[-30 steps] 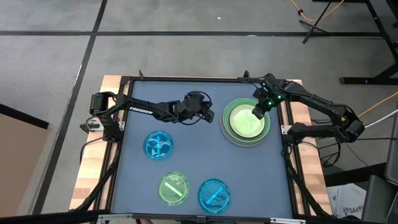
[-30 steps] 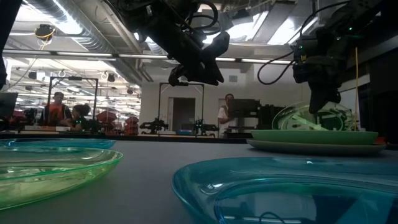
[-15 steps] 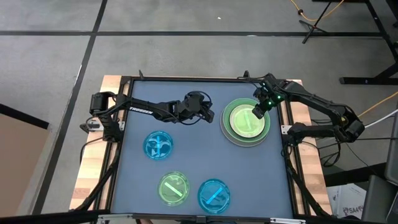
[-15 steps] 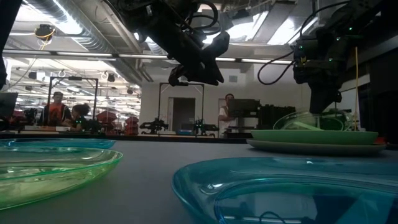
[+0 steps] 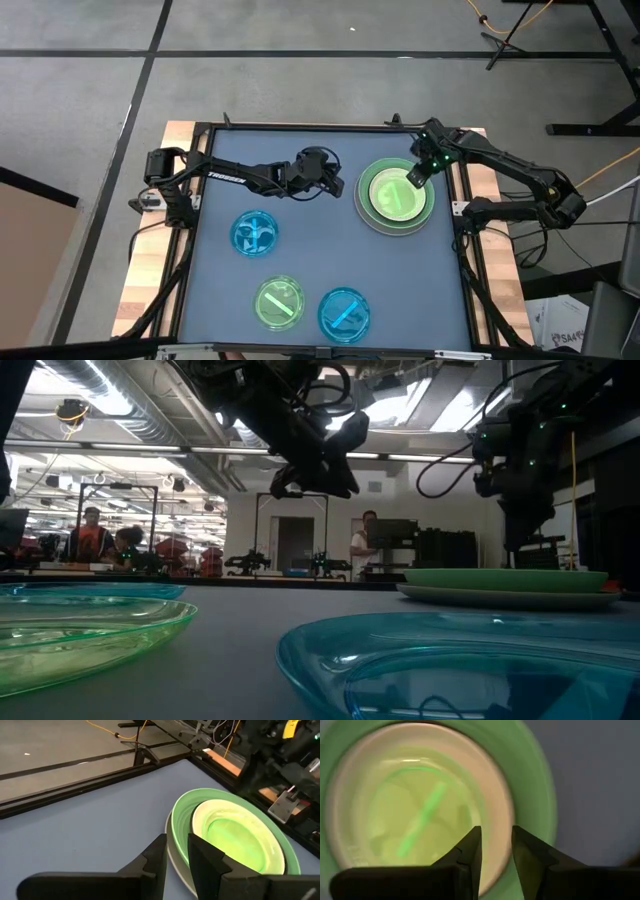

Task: Stack plastic plates
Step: Stack the top small light green plate on the white plate, then stack the top small light blue plate on the small light green plate

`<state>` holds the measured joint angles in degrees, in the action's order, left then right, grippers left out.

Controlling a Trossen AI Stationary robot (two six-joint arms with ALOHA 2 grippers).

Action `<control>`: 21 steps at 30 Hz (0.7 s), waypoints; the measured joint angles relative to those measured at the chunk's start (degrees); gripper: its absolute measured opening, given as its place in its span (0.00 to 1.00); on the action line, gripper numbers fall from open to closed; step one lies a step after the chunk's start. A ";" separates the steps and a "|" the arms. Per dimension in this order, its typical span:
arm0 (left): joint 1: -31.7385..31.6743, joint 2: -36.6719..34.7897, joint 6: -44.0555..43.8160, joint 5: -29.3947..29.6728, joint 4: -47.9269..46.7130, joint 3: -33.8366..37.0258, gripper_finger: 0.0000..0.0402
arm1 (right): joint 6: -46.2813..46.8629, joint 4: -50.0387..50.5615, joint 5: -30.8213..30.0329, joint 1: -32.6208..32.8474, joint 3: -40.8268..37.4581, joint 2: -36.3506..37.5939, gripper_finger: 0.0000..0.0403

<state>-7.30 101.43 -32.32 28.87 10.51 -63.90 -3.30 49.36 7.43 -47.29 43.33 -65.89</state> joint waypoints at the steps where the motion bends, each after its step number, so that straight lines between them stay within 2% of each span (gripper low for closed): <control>1: -0.01 0.00 0.00 0.00 -0.42 0.00 0.17 | -0.03 0.00 -1.95 0.00 0.00 0.00 0.24; 6: -0.01 0.00 0.09 -0.03 -2.81 0.09 0.17 | -0.01 0.00 -6.65 0.00 0.00 0.00 0.24; 16: -0.10 -0.16 8.21 -5.90 -4.37 0.09 0.17 | -0.01 0.02 -6.39 0.02 0.00 0.00 0.24; 21: -0.78 -2.34 9.01 -6.33 -9.61 0.09 0.17 | 0.01 0.04 -6.39 0.02 0.00 0.00 0.24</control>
<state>-8.08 99.09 -23.31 22.54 0.90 -63.81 -3.29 49.40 1.04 -47.27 43.33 -65.89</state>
